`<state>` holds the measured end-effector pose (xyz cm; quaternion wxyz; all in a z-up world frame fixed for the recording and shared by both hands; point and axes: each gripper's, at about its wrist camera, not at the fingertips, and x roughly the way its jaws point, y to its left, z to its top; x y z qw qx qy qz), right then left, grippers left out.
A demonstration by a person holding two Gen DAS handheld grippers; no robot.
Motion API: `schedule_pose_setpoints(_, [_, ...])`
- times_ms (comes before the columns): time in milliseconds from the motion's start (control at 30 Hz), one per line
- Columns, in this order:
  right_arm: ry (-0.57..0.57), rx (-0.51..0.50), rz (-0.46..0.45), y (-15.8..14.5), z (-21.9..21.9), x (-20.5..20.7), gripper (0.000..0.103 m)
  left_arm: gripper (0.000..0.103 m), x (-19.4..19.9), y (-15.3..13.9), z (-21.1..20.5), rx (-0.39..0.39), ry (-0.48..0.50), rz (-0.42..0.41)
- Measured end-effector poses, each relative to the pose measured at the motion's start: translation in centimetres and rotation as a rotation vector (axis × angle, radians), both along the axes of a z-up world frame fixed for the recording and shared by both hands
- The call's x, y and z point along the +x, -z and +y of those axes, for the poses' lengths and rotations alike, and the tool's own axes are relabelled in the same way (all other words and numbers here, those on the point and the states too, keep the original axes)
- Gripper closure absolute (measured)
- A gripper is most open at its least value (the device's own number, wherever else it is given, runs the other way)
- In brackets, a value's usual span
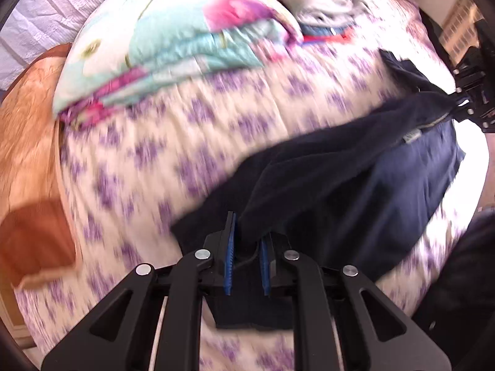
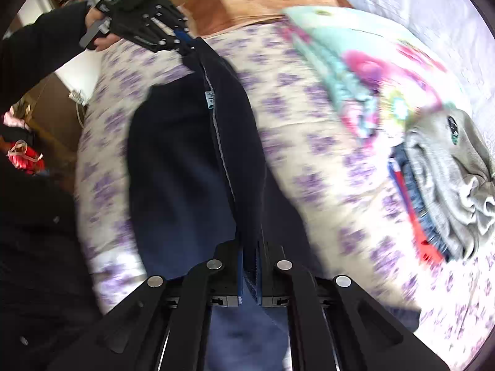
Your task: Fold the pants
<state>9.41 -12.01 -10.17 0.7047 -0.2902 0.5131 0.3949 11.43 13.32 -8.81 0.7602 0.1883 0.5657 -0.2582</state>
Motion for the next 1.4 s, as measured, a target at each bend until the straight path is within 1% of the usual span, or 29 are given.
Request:
schedule_pose_setpoints(67, [0.026,-0.029,0.0,1.5,1.5,-3.5,0.097,0.09,-2.7,1.4,1.0,0.006,-0.002,0.022])
schedule_pose_setpoints(133, [0.076,-0.06,0.023,3.6,2.6,-6.0,0.097,0.09,-4.0,3.3,1.6,0.01,-0.013,0.061])
schedule_pose_setpoints(233, [0.173,-0.085,0.079,8.1,3.3,-8.0,0.097,0.09,-5.4,7.5,2.3,0.004,-0.04,0.139])
schedule_pose_setpoints(300, [0.222,-0.098,0.09,10.8,3.2,-8.2,0.096,0.091,-5.5,9.5,2.2,0.004,-0.065,0.152])
schedule_pose_setpoints(333, [0.262,-0.088,0.108,11.7,2.9,-8.0,0.096,0.09,-5.4,9.7,2.2,-0.005,-0.083,0.151])
schedule_pose_setpoints(400, [0.32,-0.067,0.125,12.1,2.5,-7.6,0.095,0.087,-5.5,9.0,2.5,-0.025,-0.111,0.146])
schedule_pose_setpoints(433, [0.335,-0.061,0.129,12.1,2.5,-7.5,0.095,0.083,-6.0,8.2,2.8,-0.042,-0.109,0.139])
schedule_pose_setpoints(467, [0.344,-0.059,0.133,12.0,2.4,-7.4,0.095,0.072,-6.6,7.5,3.3,-0.061,-0.106,0.137])
schedule_pose_setpoints(533, [0.345,-0.057,0.125,11.8,2.3,-7.5,0.095,0.064,-8.3,6.0,5.0,-0.105,-0.109,0.144])
schedule_pose_setpoints(567, [0.344,-0.055,0.117,11.7,2.3,-7.7,0.095,0.057,-9.0,5.4,5.7,-0.117,-0.119,0.152])
schedule_pose_setpoints(633, [0.354,-0.044,0.108,11.6,2.1,-7.8,0.095,0.057,-10.2,3.9,6.7,-0.154,-0.153,0.143])
schedule_pose_setpoints(700, [0.371,-0.033,0.105,11.5,1.9,-8.0,0.094,0.055,-10.4,2.4,6.4,-0.255,-0.178,0.133])
schedule_pose_setpoints(733, [0.379,-0.029,0.106,11.5,1.7,-7.9,0.094,0.046,-9.8,1.7,5.4,-0.31,-0.207,0.115])
schedule_pose_setpoints(767, [0.384,-0.028,0.107,11.4,1.6,-7.9,0.094,0.034,-9.0,1.4,4.4,-0.34,-0.233,0.103])
schedule_pose_setpoints(800, [0.384,-0.03,0.108,11.3,1.5,-7.8,0.093,0.031,-8.1,1.6,3.0,-0.358,-0.266,0.089])
schedule_pose_setpoints(833, [0.379,-0.035,0.107,11.1,1.5,-7.7,0.093,0.031,-7.3,2.3,1.9,-0.354,-0.306,0.084])
schedule_pose_setpoints(867, [0.372,-0.043,0.105,10.9,1.4,-7.8,0.093,0.031,-6.1,3.7,0.8,-0.333,-0.35,0.106])
schedule_pose_setpoints(900, [0.364,-0.049,0.11,10.5,1.4,-8.1,0.088,0.032,-5.4,5.5,-0.1,-0.294,-0.384,0.139])
schedule_pose_setpoints(933, [0.354,-0.056,0.117,9.8,1.6,-8.2,0.084,0.037,-4.6,7.9,-0.9,-0.23,-0.423,0.187])
schedule_pose_setpoints(967, [0.346,-0.054,0.117,8.9,1.6,-8.5,0.072,0.038,-4.3,9.4,-1.2,-0.171,-0.445,0.201])
schedule_pose_setpoints(1000, [0.339,-0.037,0.109,7.6,1.5,-9.0,0.068,0.038,-4.3,10.1,-1.6,-0.143,-0.45,0.182])
schedule_pose_setpoints(1033, [0.332,-0.002,0.107,6.1,1.4,-9.4,0.068,0.034,-4.6,10.0,-1.8,-0.136,-0.454,0.147])
schedule_pose_setpoints(1133, [0.346,0.105,0.068,2.7,1.8,-9.2,0.068,0.033,-4.6,9.9,-2.4,-0.096,-0.481,0.13])
schedule_pose_setpoints(1200, [0.377,0.142,0.025,2.2,2.8,-7.8,0.071,0.032,-4.6,10.0,-2.3,-0.1,-0.51,0.137])
schedule_pose_setpoints(1233, [0.398,0.15,0.009,2.6,3.3,-7.0,0.077,0.032,-4.6,9.9,-2.2,-0.105,-0.518,0.138])
schedule_pose_setpoints(1267, [0.416,0.156,0.013,3.6,3.8,-6.2,0.093,0.032,-4.4,9.9,-2.0,-0.113,-0.525,0.139])
schedule_pose_setpoints(1333, [0.434,0.11,0.082,6.6,4.6,-5.6,0.096,0.032,-4.3,9.7,-1.7,-0.126,-0.526,0.143])
schedule_pose_setpoints(1367, [0.419,0.078,0.148,8.1,5.0,-6.0,0.096,0.032,-4.7,9.7,-1.2,-0.136,-0.528,0.148])
schedule_pose_setpoints(1400, [0.394,0.049,0.162,9.0,5.3,-7.1,0.096,0.032,-4.6,9.7,-0.9,-0.15,-0.532,0.155])
